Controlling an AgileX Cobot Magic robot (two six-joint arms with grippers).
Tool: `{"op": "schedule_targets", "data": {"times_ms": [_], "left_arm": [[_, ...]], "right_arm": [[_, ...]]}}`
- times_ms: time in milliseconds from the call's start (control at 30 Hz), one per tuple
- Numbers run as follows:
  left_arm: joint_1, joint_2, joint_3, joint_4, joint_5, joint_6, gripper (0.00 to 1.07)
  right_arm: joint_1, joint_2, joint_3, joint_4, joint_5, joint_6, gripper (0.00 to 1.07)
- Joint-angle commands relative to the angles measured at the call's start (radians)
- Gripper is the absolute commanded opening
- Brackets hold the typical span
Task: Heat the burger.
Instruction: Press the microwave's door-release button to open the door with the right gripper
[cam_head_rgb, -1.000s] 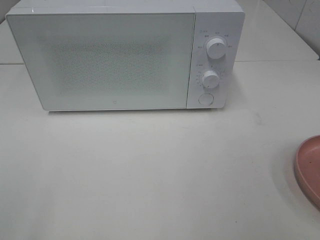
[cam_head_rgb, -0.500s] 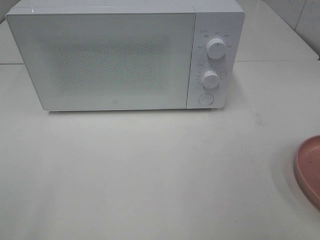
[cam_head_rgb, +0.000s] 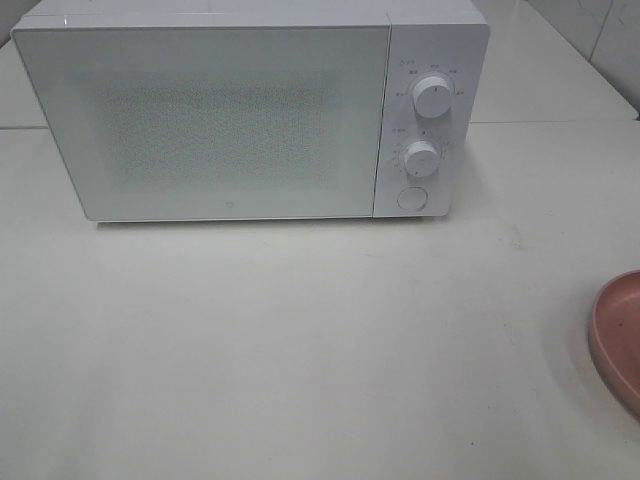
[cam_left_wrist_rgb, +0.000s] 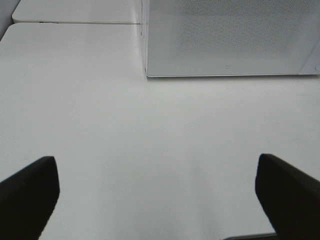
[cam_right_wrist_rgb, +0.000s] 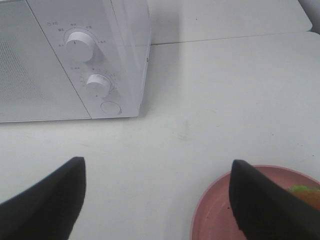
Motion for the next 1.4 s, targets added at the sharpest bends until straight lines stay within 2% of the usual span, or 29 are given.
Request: {"op": "schedule_targets", "data": {"times_ms": [33, 233, 267, 333, 400, 433, 500, 600, 667, 700, 767, 1100, 1267, 1333, 1367, 1400], "left_arm": [[-0.002, -0.022, 0.002, -0.001, -0.009, 0.001, 1.0], [-0.002, -0.022, 0.002, -0.001, -0.009, 0.001, 1.0], [-0.002, -0.022, 0.002, -0.001, -0.009, 0.001, 1.0], [-0.002, -0.022, 0.002, -0.001, -0.009, 0.001, 1.0], [-0.002, -0.022, 0.002, -0.001, -0.009, 0.001, 1.0], [-0.002, -0.022, 0.002, -0.001, -0.009, 0.001, 1.0], [-0.002, -0.022, 0.002, -0.001, -0.009, 0.001, 1.0], [-0.002, -0.022, 0.002, -0.001, -0.009, 0.001, 1.0], [-0.002, -0.022, 0.002, -0.001, -0.009, 0.001, 1.0], [-0.002, -0.022, 0.002, -0.001, -0.009, 0.001, 1.0], [-0.002, -0.022, 0.002, -0.001, -0.009, 0.001, 1.0], [-0.002, -0.022, 0.002, -0.001, -0.009, 0.001, 1.0], [-0.002, -0.022, 0.002, -0.001, -0.009, 0.001, 1.0], [-0.002, -0.022, 0.002, -0.001, -0.009, 0.001, 1.0], [-0.002, -0.022, 0.002, -0.001, -0.009, 0.001, 1.0], [-0.002, -0.022, 0.002, -0.001, -0.009, 0.001, 1.0]], "right_arm": [[-0.004, 0.067, -0.005, -0.004, -0.099, -0.01, 0.76], [-0.004, 0.126, 0.017, -0.007, -0.227, -0.01, 0.76], [-0.004, 0.154, 0.04, -0.023, -0.314, -0.01, 0.76], [-0.004, 0.167, 0.05, -0.034, -0.349, -0.01, 0.76], [-0.004, 0.212, 0.101, -0.051, -0.531, -0.01, 0.76], [-0.004, 0.212, 0.101, -0.051, -0.531, -0.01, 0.76], [-0.004, 0.252, 0.133, -0.051, -0.662, -0.01, 0.76], [-0.004, 0.268, 0.142, -0.053, -0.704, -0.01, 0.76], [-0.004, 0.338, 0.18, -0.08, -0.869, -0.01, 0.76], [-0.004, 0.338, 0.18, -0.08, -0.869, -0.01, 0.76], [-0.004, 0.414, 0.207, -0.103, -0.99, -0.01, 0.76], [-0.004, 0.646, 0.227, -0.126, -1.221, -0.033, 0.76], [0.026, 0.748, 0.227, -0.065, -1.324, -0.105, 0.76], [0.092, 0.793, 0.227, 0.004, -1.38, -0.183, 0.76], [0.092, 0.793, 0.227, 0.004, -1.38, -0.183, 0.76], [0.15, 0.824, 0.227, 0.081, -1.424, -0.22, 0.76]]}}
